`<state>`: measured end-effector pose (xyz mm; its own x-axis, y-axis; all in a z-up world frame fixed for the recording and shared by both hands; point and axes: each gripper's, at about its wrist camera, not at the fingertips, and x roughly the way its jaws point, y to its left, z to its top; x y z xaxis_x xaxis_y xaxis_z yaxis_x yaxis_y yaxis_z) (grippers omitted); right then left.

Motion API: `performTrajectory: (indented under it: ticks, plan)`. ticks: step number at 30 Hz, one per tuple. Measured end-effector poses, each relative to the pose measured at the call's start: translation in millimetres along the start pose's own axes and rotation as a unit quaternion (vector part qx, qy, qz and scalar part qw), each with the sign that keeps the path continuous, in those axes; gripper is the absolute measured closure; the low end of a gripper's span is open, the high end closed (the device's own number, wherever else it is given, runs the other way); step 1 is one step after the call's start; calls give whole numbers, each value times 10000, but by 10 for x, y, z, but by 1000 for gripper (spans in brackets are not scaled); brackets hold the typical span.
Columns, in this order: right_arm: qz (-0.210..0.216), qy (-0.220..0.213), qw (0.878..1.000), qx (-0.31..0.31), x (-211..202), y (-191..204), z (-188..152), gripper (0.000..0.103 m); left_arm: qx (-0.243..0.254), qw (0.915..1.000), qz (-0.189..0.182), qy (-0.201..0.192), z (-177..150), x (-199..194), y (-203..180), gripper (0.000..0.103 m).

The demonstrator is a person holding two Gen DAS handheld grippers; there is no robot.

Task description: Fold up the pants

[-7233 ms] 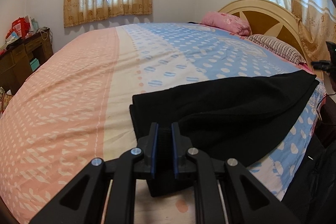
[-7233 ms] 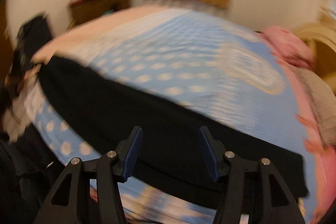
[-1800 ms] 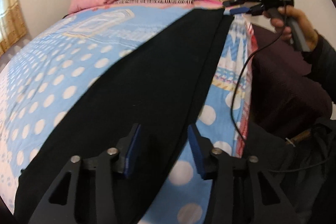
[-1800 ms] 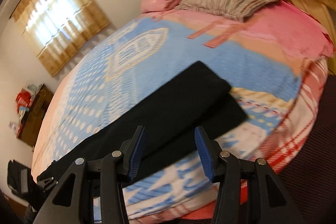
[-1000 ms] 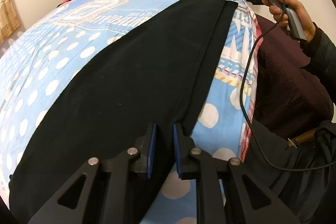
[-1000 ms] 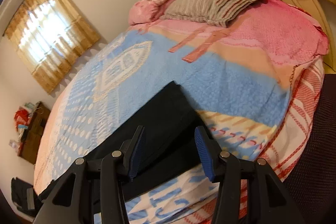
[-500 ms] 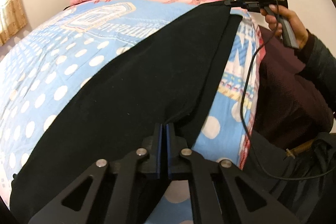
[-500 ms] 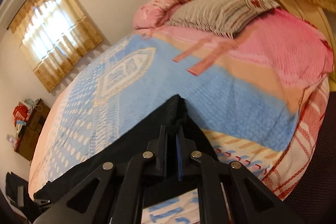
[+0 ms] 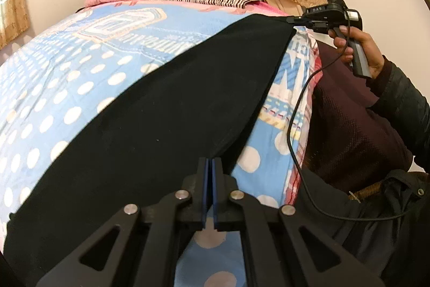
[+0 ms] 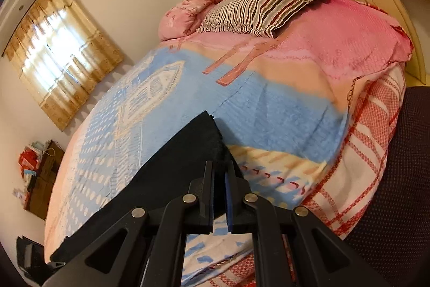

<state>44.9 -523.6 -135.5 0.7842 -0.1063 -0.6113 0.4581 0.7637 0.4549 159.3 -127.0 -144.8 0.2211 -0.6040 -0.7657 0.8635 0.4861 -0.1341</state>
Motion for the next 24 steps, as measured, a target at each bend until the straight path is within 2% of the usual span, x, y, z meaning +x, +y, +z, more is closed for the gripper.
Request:
performTrajectory:
  ticks: [6,11,12,14,16,18,20,22,24]
  plan:
    - [-3,-21,10000,-50,-38,11,8,97,0,9999,-99,-95,13,-80,-1,101]
    - [-299,151,9991,-247,54,-31,-69,96,-95,9998,-130,134,-62,103,21,100]
    - [-353,147,9988,-290,35,-21,-67,95,-131,9997,-152,173,-84,128,22,100]
    - [-648,41,9974,-324,-47,0,-44,79,-139,9993,-212,280,-122,166,6,99]
    - [-964,-258,9941,-416,-189,47,-7,75,-81,9994,-154,287,-156,162,-19,98]
    - [-1089,-522,9913,-517,-333,147,22,74,-19,9994,-187,296,-187,124,-33,91]
    - [-962,-685,9902,-742,-434,336,13,74,-16,9996,-157,214,-210,34,-27,74]
    - [-571,-634,9901,-1111,-431,616,-55,74,-18,9999,-53,85,-225,-89,-6,60]
    - [-113,-362,9873,-1545,-325,942,-187,74,-49,9999,61,-97,-227,-239,42,54]
